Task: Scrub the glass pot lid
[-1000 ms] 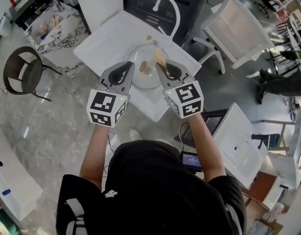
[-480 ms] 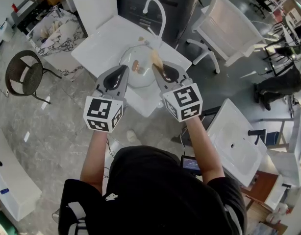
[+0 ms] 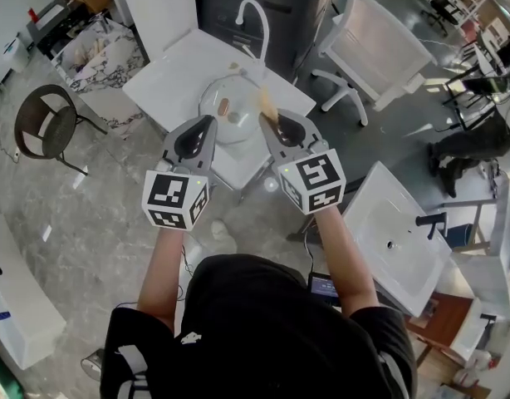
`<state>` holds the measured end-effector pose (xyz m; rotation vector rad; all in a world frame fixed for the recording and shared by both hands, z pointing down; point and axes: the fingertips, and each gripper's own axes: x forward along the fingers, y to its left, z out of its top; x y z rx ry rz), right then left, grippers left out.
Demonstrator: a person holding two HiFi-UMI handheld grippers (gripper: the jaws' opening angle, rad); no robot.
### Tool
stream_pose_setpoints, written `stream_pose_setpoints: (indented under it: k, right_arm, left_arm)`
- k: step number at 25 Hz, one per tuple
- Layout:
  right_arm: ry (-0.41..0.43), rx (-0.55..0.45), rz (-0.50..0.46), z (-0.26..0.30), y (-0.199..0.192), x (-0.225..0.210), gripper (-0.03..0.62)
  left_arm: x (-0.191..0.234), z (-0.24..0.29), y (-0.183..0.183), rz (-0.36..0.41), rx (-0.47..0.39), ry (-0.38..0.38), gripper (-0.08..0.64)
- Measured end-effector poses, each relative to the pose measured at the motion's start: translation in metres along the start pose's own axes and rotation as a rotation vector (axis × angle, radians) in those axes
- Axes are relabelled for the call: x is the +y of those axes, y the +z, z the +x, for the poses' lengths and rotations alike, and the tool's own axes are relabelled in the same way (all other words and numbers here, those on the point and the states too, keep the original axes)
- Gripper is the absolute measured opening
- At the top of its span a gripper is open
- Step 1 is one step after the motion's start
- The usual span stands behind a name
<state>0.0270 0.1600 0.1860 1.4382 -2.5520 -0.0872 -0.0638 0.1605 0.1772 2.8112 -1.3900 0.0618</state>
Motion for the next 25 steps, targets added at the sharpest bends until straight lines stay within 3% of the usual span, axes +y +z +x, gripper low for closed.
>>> stream_pose_setpoints:
  k: [25]
  right_arm:
    - [0.025,-0.050,-0.034,-0.076,0.000,0.032,0.025]
  left_arm:
    - [-0.069,-0.058,0.007,0.043,-0.019,0.030,0.015]
